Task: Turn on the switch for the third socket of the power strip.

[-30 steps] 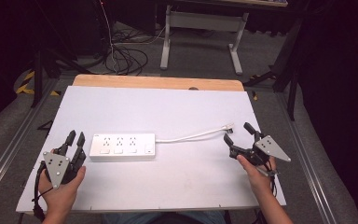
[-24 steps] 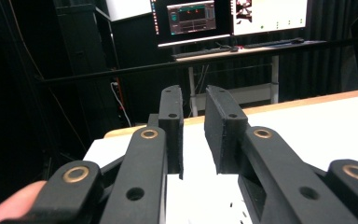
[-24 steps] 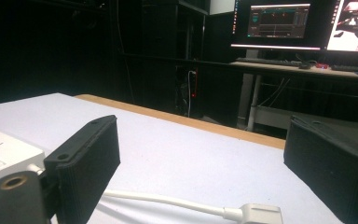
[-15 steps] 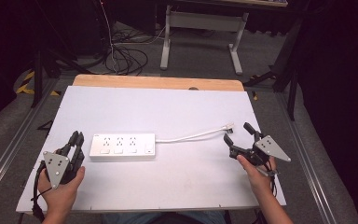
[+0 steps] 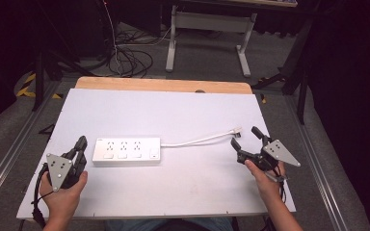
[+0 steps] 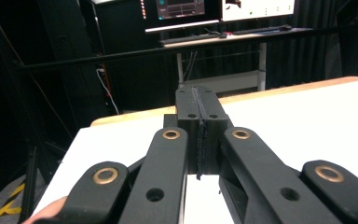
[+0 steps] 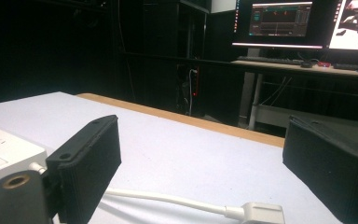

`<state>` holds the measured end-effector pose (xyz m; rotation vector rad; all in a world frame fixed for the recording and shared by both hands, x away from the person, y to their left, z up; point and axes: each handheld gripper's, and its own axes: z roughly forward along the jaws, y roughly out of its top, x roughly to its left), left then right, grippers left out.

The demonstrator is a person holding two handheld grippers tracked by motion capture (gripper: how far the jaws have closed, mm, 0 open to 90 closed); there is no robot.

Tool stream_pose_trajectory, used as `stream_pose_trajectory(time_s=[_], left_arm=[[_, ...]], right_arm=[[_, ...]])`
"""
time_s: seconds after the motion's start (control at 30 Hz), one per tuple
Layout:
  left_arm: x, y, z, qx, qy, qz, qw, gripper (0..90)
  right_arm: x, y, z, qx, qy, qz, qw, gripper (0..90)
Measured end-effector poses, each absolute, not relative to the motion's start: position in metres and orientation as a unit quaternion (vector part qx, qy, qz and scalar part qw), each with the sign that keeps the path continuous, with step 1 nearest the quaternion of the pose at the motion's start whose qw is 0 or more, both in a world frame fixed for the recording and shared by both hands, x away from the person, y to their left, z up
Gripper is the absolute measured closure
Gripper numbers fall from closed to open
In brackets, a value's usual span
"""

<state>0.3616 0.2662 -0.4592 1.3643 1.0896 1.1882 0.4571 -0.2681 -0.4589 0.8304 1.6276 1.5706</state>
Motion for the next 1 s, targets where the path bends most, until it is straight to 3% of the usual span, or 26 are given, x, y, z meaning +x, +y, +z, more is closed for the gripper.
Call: stream_pose_trajectory(time_s=[1.0], left_arm=[[0.383, 0.258, -0.461, 0.645, 0.448, 0.406, 0.468, 90.0]], right_arm=[[0.454, -0.271, -0.460, 0.322, 0.633, 0.604, 0.361, 12.4]])
